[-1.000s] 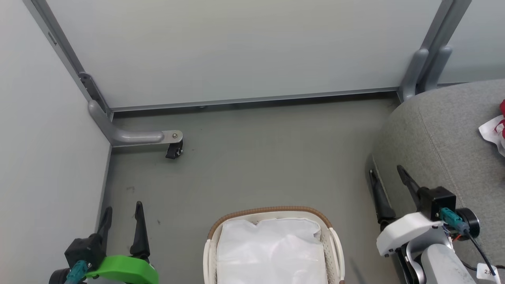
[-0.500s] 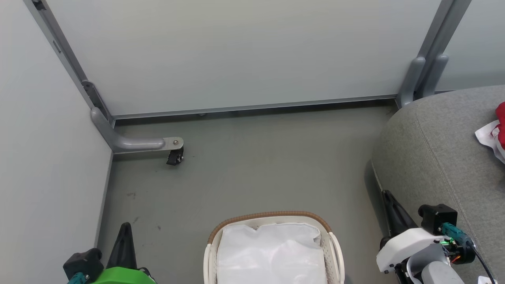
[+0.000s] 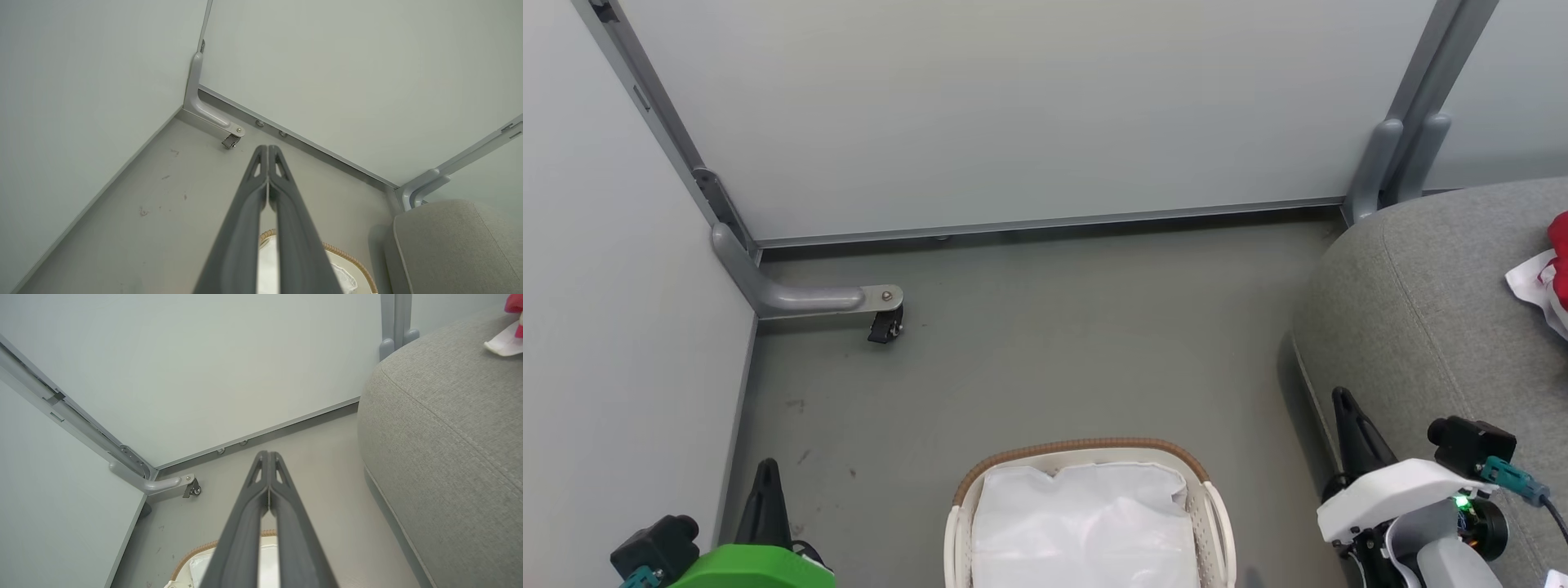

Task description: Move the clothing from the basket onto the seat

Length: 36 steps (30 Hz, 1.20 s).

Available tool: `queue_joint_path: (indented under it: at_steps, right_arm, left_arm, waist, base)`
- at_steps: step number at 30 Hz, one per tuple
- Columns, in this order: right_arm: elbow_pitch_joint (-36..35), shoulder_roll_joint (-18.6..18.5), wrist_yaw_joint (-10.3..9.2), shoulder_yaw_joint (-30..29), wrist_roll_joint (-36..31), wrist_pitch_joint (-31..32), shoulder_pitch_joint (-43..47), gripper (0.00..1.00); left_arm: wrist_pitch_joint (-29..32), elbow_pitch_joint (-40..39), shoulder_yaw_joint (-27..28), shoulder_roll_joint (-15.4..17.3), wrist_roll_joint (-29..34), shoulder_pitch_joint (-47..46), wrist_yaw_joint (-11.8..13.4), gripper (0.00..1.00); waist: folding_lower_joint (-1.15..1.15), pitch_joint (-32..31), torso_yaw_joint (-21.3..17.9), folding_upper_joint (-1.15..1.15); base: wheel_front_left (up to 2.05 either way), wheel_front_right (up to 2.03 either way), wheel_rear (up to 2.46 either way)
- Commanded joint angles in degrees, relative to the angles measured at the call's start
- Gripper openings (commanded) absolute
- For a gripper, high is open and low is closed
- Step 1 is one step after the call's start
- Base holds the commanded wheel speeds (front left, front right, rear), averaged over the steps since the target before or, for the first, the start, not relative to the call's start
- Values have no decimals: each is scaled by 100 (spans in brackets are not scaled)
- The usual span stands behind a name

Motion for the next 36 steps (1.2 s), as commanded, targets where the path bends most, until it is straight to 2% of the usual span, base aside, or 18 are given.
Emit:
queue_joint_path:
  at_steps: [1, 17, 36]
  right_arm:
    - [-126, -30, -1, -32, 249, 56, -47, 0]
    - [-313, -40, -2, -155, 1660, 413, 4, 0]
    - [-490, -51, -3, -279, 3038, 769, 56, 0]
  left_arm:
    - [48, -111, 35, 25, -233, -164, -3, 0]
    - [407, -261, 136, 32, -1517, -274, -6, 0]
    - [760, -405, 240, 39, -2768, -378, -9, 0]
  waist:
    - [0, -1, 0, 0]
    - [0, -15, 3, 0]
    - [0, -31, 5, 0]
  base:
    - [0, 0, 0]
    - [0, 0, 0]
    - [0, 0, 0]
